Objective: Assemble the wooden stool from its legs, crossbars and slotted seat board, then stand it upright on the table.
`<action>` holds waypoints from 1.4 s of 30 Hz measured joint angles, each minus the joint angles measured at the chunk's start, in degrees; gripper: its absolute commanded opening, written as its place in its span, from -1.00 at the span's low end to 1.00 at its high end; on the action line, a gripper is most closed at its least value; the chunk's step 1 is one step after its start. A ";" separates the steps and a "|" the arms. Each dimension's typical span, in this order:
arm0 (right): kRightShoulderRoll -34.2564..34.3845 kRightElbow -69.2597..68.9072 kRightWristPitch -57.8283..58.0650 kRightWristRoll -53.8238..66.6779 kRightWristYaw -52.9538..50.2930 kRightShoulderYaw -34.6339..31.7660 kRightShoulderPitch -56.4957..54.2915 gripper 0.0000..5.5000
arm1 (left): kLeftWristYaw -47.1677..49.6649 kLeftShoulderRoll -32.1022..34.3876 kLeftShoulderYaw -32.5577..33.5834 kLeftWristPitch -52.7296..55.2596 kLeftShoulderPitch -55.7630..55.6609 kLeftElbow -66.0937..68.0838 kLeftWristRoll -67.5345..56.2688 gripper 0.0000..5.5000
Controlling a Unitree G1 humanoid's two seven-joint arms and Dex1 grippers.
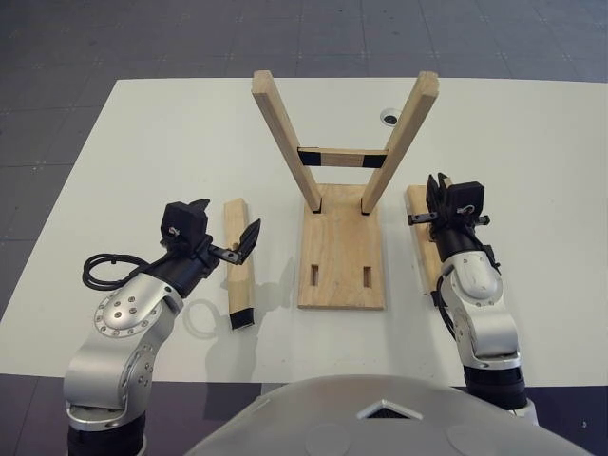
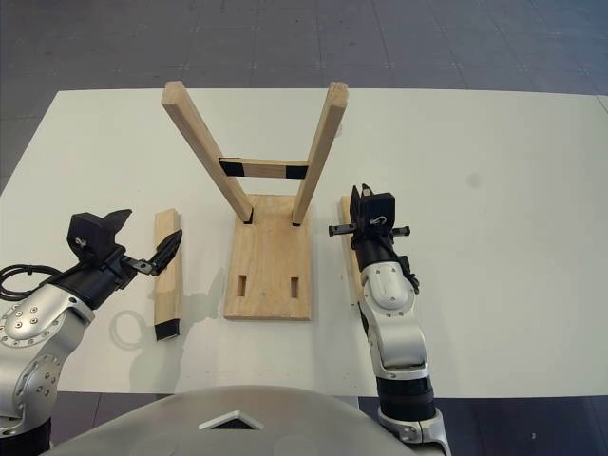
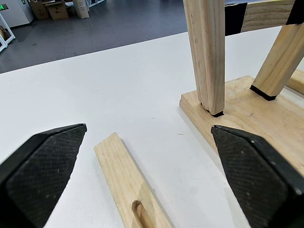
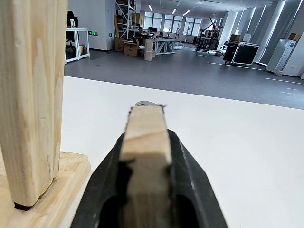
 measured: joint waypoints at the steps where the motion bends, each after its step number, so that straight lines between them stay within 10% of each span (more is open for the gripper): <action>1: 0.06 0.39 -0.56 0.34 0.48 -0.42 -0.03 -0.85 | -0.01 -0.01 0.00 0.00 0.00 0.00 0.00 0.77; 23: -2.22 -4.73 -3.38 0.86 3.18 -4.83 1.64 -0.85 | -0.18 -0.27 -0.17 0.03 -0.87 0.54 0.15 0.77; 42: 4.41 19.74 -35.73 -3.58 -5.32 -5.94 1.84 -0.85 | -0.39 -0.63 -0.09 0.11 -0.37 0.34 0.05 0.77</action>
